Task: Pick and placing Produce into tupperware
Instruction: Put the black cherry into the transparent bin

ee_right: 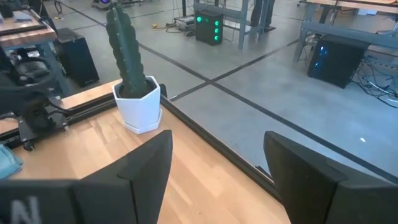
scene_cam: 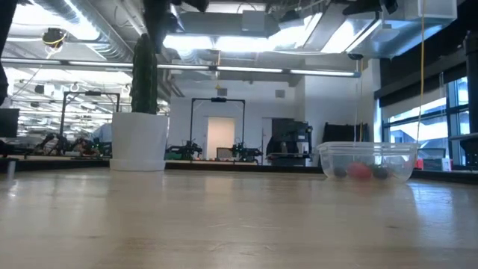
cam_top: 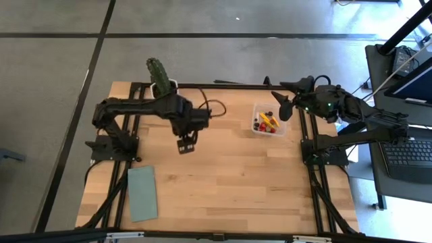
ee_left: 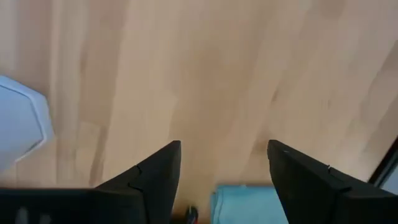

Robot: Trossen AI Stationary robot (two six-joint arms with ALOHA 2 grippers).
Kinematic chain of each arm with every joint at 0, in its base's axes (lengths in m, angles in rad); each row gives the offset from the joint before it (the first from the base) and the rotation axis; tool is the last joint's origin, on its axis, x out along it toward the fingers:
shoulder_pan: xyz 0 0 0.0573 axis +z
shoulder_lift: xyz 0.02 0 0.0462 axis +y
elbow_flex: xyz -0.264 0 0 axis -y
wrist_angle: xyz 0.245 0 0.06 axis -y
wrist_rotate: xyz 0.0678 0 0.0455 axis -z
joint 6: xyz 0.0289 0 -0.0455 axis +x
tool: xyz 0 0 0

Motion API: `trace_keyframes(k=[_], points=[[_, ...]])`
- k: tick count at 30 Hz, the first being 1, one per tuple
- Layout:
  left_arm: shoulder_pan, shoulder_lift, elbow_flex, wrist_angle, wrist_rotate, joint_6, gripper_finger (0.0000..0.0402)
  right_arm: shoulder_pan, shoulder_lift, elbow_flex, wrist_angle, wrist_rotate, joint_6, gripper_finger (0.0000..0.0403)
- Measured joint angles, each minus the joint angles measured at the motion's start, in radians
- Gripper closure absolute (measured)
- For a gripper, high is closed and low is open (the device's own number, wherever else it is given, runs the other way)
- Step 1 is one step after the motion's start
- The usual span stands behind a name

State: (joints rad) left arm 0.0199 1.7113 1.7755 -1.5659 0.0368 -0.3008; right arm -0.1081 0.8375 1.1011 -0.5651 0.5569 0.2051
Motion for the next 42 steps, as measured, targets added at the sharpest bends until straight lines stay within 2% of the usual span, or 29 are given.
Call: trace_keyframes(k=[5,10,17,23,31,42], points=[[-0.058,-0.02,-0.155,-0.004,-0.007,0.023,0.0177,0.0,0.019,0.0,0.001,0.0,0.007,0.0148],[-0.056,-0.018,-0.351,-0.004,0.058,-0.014,0.0174,0.0,0.045,0.0,0.0,0.0,0.023,0.0148],[-0.047,-0.011,-0.632,0.0,0.063,-0.088,0.0187,0.0,0.098,0.0,0.031,0.0,0.026,0.0148],[-0.047,-0.011,-0.804,0.015,0.131,-0.139,0.0196,0.0,0.141,0.0,0.06,0.0,0.019,0.0148],[-0.051,-0.011,-0.921,0.112,0.146,-0.098,0.0206,0.0,0.149,0.0,0.1,0.0,-0.004,0.0148],[-0.103,0.029,-0.944,0.206,0.19,-0.026,0.022,0.0,0.148,0.0,0.103,0.0,-0.005,0.0148]])
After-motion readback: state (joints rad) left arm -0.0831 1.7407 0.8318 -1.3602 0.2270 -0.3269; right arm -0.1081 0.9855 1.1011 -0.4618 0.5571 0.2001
